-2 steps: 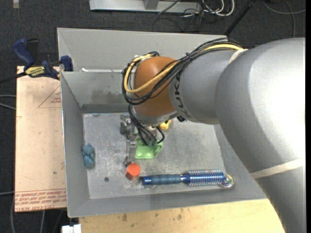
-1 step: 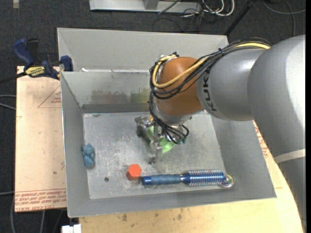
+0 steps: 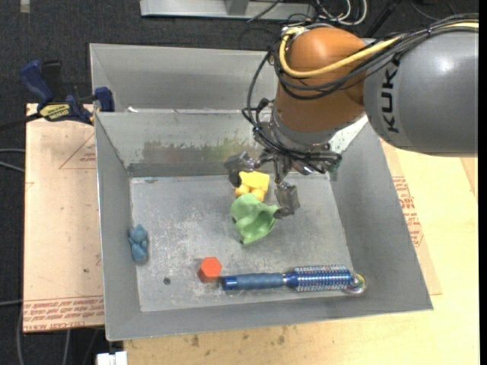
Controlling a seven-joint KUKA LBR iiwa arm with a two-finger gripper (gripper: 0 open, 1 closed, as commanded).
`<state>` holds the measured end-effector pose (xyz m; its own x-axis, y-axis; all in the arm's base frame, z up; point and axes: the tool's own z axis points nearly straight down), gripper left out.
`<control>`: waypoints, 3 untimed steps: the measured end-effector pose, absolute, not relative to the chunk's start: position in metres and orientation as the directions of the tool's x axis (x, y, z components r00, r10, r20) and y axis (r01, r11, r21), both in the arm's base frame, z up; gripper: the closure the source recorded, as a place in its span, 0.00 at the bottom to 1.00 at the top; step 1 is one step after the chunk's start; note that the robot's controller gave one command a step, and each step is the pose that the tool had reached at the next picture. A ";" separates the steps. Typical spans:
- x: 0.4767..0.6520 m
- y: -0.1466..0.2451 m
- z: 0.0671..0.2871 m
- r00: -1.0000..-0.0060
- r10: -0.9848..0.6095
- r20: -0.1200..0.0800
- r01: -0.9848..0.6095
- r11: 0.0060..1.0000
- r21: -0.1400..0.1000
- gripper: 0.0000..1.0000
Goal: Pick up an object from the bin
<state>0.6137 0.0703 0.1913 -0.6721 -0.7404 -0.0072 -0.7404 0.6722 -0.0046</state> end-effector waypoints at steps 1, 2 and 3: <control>0.614 0.054 0.136 -0.712 -0.702 0.001 -0.702 0.712 0.004 0.00; 0.614 0.051 0.075 -0.678 -0.735 0.002 -0.735 0.678 0.005 0.00; 0.616 0.051 0.079 -0.679 -0.735 -0.003 -0.735 0.679 0.001 1.00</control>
Offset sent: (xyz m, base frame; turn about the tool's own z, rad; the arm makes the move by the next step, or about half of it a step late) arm 0.0012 -0.0168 -0.0522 0.0534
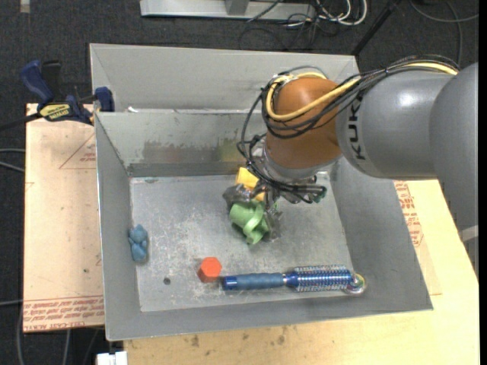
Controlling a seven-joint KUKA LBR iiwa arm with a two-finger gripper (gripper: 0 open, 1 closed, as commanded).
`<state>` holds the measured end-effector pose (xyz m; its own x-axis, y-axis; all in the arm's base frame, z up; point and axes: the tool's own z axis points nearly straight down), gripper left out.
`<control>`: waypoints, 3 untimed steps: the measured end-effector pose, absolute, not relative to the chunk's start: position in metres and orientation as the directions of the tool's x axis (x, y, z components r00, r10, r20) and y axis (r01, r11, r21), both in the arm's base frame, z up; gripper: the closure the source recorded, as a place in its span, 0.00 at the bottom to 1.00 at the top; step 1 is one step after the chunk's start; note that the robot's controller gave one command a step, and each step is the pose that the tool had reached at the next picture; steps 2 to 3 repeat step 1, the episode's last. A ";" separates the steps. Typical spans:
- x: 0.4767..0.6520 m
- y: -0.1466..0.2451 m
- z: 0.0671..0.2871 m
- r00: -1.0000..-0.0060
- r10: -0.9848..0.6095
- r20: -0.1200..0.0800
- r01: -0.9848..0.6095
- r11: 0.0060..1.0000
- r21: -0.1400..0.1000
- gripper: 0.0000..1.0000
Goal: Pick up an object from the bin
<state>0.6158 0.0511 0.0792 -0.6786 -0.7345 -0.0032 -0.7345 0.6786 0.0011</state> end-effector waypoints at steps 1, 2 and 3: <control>0.613 0.062 0.201 -0.681 -0.732 -0.010 -0.732 0.681 -0.006 1.00; 0.613 0.062 0.201 -0.681 -0.732 -0.010 -0.732 0.681 -0.006 1.00; 0.613 0.062 0.201 -0.681 -0.732 -0.010 -0.732 0.681 -0.006 1.00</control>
Offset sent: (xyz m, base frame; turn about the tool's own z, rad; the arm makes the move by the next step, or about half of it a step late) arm -0.0055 0.0096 0.1169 0.0028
